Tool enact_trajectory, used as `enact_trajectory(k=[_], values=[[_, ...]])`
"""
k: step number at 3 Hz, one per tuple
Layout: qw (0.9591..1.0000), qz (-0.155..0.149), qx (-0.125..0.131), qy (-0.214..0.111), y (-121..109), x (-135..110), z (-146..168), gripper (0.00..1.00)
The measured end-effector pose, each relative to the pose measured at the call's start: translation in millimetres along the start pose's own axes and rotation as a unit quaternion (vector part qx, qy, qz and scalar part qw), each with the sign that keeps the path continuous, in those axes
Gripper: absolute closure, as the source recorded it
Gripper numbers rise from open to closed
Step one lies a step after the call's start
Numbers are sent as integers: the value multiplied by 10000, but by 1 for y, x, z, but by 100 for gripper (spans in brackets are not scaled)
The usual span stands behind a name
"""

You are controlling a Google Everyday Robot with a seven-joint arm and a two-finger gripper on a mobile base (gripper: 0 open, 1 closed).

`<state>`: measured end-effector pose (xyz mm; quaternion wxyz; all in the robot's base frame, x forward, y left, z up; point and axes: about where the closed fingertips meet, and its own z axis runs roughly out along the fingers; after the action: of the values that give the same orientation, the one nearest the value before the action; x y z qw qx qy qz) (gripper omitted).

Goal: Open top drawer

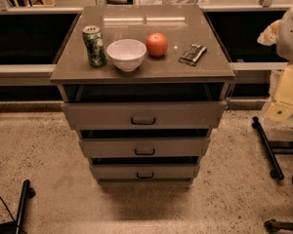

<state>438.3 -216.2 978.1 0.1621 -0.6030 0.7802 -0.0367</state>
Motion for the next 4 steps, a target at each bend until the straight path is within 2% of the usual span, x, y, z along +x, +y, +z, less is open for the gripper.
enact_trajectory(k=[1, 2, 3, 4], values=[[10000, 0, 0, 0, 0, 0, 0, 0], [9996, -79, -250, -104, -1, 1, 18, 0], [9948, -188, -796, -610, 11, 9, 85, 0], [9850, -322, -977, -1387, 30, 23, 178, 0]])
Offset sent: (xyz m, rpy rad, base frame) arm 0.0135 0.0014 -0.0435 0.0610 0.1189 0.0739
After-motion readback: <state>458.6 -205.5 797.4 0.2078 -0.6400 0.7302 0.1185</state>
